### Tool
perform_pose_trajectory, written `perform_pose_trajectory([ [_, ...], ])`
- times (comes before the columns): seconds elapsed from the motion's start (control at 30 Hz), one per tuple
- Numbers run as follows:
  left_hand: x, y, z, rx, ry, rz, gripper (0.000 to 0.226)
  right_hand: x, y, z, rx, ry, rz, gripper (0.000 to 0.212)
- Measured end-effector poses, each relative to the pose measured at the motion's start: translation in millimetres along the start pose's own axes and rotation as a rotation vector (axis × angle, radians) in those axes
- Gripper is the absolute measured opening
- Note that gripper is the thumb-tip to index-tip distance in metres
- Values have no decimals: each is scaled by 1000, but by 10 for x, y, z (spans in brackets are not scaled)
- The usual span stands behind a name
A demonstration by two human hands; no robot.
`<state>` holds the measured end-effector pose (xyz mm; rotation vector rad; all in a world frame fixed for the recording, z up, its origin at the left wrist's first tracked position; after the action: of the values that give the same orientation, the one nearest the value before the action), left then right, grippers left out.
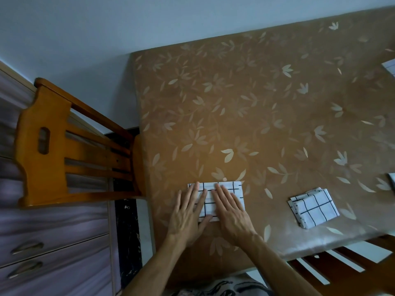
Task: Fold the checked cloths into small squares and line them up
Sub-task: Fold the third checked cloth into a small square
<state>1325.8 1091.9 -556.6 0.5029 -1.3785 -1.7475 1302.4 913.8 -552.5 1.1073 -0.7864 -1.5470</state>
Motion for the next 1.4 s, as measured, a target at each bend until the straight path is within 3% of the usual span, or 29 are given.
perform_pose_trajectory([
  [0.13, -12, -20, 31, 18, 30, 19, 79, 245, 17, 29, 65, -97, 111, 67],
  [0.4, -245, 82, 171, -8, 8, -13, 65, 342, -1, 32, 54, -116, 127, 68],
  [0.5, -184, 239, 70, 63, 15, 25, 61, 347, 6, 33, 52, -110, 134, 68],
  [0.6, -210, 449, -167, 180, 66, 59, 42, 331, 34, 35, 49, -105, 133, 67],
  [0.8, -267, 789, -584, -21, 198, 107, 41, 248, 137, 14, 84, -146, 70, 66],
  [0.97, -204, 774, -521, -49, 216, 84, 26, 212, 291, 33, 140, -118, -124, 61],
  [1.07, -170, 762, -413, -48, 302, 239, 22, 213, 321, 135, 193, -92, -228, 55],
  [1.2, -218, 702, -222, -54, 542, 545, 28, 241, 236, 327, 190, 3, -296, 52],
  [1.33, -81, 693, 6, 12, 782, 1239, 41, 223, 184, 481, 175, 133, -249, 66],
  [1.4, -33, 661, 116, 26, 811, 1390, 43, 207, 156, 516, 180, 160, -194, 70],
])
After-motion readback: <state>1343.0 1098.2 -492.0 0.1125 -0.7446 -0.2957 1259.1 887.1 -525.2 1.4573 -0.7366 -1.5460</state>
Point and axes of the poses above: each hand's wrist, its own z-axis away from the middle knuckle, its own y-axis out of the back of the hand, x = y × z, the point moved 1 cm from there along -z, towards the middle knuckle, and after that the axes turned 12 degrees about -y, right-handed, at the moved point
